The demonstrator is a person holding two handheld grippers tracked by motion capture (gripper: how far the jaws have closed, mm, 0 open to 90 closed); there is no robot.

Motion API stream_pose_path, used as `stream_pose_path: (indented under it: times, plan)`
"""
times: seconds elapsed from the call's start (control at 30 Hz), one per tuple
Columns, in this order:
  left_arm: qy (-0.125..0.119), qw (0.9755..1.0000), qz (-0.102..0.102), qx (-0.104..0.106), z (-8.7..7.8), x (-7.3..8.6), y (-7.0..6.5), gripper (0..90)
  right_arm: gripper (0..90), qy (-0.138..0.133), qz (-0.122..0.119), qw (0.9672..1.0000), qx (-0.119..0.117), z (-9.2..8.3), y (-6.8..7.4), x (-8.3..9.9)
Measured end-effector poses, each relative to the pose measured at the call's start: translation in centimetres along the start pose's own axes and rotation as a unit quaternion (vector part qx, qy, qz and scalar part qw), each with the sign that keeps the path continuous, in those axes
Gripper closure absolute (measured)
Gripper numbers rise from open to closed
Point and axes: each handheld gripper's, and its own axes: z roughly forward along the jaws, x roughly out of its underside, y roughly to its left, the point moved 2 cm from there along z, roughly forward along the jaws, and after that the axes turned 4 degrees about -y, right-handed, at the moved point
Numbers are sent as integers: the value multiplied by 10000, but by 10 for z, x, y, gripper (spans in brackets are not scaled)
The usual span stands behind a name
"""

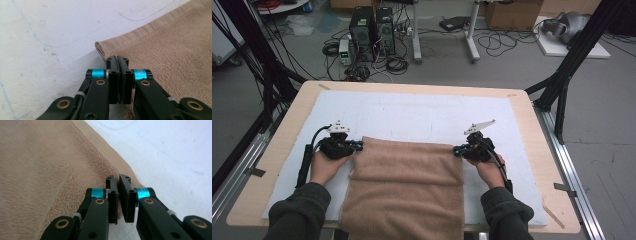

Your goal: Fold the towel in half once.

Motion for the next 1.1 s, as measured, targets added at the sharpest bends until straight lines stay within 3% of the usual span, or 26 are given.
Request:
stream_pose_path:
  times: [0.2, 0.43, 0.53, 0.73, 0.83, 0.9, 0.97, 1.1]
  plan:
    - [-213, 9997, -61, 64, -10, -3, -2, 880, 855, -175, -125, 9997, -73, -14, 5, -8]
    - [-453, 9986, 145, 229, -40, -6, -17, 880, 855, -357, -287, 9984, -335, -32, 20, -9]
    - [-659, 9968, 212, 389, -59, 1, -31, 880, 854, -493, -480, 9963, -522, -43, 34, -7]
    - [-758, 9943, 488, 564, -96, 28, -56, 881, 853, -691, -865, 9905, -814, -74, 71, 12]
    - [-789, 9912, 618, 868, -117, 42, -70, 879, 823, -667, -1019, 9864, -1106, -88, 89, 29]
    - [-779, 9887, 652, 1101, -129, 52, -79, 826, 738, -753, -1014, 9848, -1194, -98, 97, 39]
    - [-807, 9881, 639, 1145, -136, 55, -80, 718, 707, -871, -962, 9838, -1234, -106, 97, 44]
    - [-736, 9907, 646, 940, -132, 52, -71, 645, 643, -781, -828, 9881, -1037, -98, 85, 43]
